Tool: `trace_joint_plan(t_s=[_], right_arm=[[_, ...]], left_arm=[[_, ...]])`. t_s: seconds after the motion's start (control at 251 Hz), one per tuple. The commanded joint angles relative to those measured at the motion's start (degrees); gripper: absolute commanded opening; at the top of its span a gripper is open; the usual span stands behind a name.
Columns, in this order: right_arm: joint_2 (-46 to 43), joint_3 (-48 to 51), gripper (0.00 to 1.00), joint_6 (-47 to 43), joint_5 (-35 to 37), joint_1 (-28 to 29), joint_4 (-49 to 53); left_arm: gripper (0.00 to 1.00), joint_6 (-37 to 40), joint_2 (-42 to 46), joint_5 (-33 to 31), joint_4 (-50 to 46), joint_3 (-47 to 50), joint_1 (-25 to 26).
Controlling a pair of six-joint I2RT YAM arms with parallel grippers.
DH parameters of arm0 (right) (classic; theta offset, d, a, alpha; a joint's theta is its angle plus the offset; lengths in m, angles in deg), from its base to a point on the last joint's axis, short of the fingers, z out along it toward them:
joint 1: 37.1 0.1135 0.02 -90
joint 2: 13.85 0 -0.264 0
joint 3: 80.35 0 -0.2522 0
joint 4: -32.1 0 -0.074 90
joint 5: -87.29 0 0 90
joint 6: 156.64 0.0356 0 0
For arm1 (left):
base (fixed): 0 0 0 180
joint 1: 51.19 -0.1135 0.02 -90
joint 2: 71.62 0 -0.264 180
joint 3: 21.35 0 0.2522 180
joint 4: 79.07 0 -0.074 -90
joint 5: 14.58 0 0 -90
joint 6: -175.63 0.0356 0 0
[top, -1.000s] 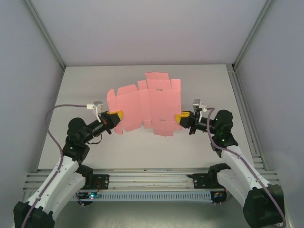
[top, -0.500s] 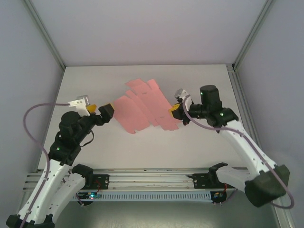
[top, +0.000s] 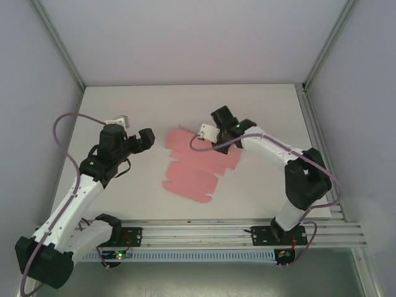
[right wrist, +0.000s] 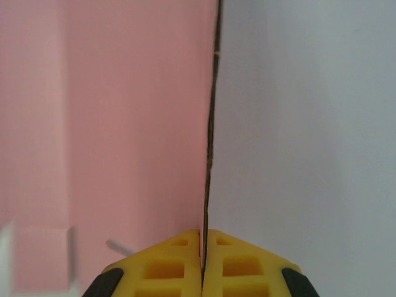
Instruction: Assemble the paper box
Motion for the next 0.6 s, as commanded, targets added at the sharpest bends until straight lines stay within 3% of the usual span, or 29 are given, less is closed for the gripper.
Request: trace_joint_plan(t_s=[0.0,0.148,0.375,0.503,0.599], right_arm=[[0.23,7.58,0.00,-12.95,12.44,2.91,-22.19],[-0.49,10.20,0.00,-12.88,3.44,2.87,-25.67],[-2.62,9.05,0.00,-11.24,-5.50,1.94,-19.46],[-5.09,9.45,0.00,-11.71,-12.33,0.46,-16.11],[-6.08,10.01,0.00,-11.35,-13.11,0.37,-15.53]], left_arm=[[1.00,-0.08,-2.79,-3.24,-1.06,-0.55,-0.72],[1.00,-0.54,-10.72,-3.13,-0.44,-3.38,-2.10],[1.00,1.64,-24.24,2.61,2.69,-9.06,-3.15],[1.00,1.94,-28.84,3.77,3.85,-10.82,-3.64],[1.00,2.47,-29.92,6.74,5.02,-11.60,-3.86]])
